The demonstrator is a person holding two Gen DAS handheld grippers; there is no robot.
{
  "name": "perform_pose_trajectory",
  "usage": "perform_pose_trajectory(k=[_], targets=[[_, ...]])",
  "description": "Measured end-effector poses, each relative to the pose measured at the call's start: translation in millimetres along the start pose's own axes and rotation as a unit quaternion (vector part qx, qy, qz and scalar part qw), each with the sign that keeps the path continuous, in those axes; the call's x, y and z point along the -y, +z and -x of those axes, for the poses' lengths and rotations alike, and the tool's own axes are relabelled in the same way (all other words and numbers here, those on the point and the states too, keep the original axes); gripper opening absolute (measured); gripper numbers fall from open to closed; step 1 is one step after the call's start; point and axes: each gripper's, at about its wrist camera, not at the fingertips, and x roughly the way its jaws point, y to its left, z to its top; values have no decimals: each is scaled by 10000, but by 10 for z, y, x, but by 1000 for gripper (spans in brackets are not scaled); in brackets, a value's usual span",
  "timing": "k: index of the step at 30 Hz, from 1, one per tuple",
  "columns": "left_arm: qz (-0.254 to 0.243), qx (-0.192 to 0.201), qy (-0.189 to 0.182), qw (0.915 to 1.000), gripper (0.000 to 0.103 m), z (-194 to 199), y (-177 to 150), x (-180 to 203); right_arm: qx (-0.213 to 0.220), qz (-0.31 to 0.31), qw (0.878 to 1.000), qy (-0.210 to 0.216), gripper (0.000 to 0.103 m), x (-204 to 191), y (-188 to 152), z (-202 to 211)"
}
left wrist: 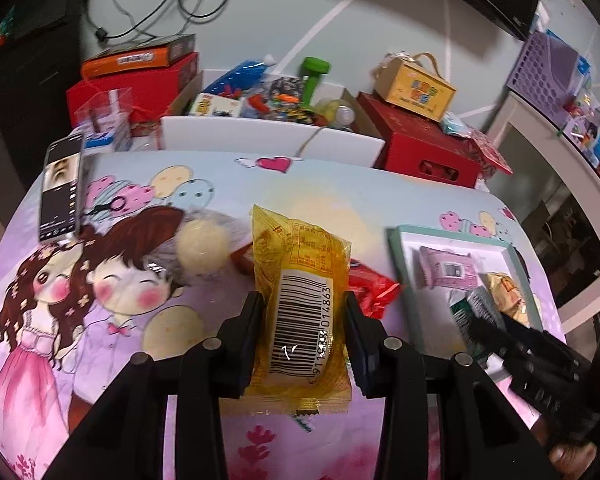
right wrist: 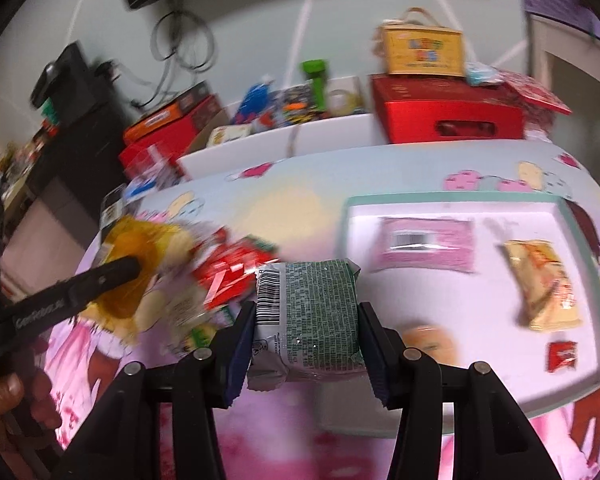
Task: Organize snacks
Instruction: 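Carry the yellow bag and green packet into the white tray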
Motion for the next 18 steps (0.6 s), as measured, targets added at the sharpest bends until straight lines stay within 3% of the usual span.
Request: perform_pose_trajectory(k=[10, 18], targets=[[-621, -129, -342, 9974, 41, -151, -5, 649, 281, -938, 9923, -753, 52, 947, 106, 286], [-1298, -323, -676, 9887, 41, -325, -83, 1300, 406, -1392, 9844, -999, 53, 1386, 71, 460]])
